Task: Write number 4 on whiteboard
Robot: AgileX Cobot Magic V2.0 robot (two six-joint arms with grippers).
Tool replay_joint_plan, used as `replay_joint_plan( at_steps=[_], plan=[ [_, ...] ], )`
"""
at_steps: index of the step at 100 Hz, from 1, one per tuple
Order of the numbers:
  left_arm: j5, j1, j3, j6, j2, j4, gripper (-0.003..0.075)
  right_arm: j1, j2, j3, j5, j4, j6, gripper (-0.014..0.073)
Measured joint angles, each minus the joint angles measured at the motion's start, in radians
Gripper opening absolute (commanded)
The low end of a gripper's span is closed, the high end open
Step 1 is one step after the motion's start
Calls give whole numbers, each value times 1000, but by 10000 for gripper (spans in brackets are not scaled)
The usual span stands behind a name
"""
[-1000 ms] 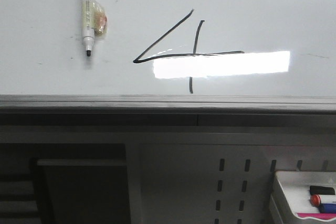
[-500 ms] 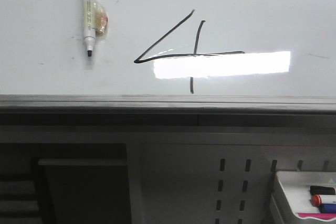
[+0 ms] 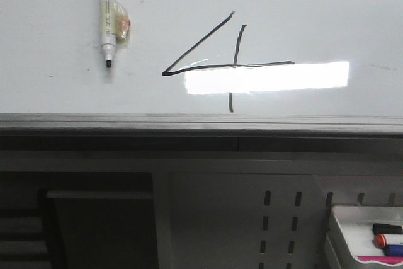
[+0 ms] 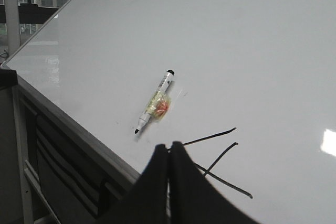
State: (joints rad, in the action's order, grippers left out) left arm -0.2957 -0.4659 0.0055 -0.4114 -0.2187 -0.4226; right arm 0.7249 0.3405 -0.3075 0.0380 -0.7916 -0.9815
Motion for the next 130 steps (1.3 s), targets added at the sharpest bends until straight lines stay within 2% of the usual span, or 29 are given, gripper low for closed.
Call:
replay_joint_plan(
  at_steps=[5,19,41,51,130],
  plan=[
    [27,53,0,71,19,75,-20,0,0,0,0,0,0,-64],
    [149,182,0,125,91,176,-20,0,0,0,0,0,0,-64],
    [526,302,0,138,223,202,-20,0,0,0,0,0,0,-64],
    [628,323,0,140,224,183,-20,0,0,0,-1,0,0,-64],
    [644,327,-2,163,224,169,-20,0,0,0,-1,0,0,-64]
  ],
)
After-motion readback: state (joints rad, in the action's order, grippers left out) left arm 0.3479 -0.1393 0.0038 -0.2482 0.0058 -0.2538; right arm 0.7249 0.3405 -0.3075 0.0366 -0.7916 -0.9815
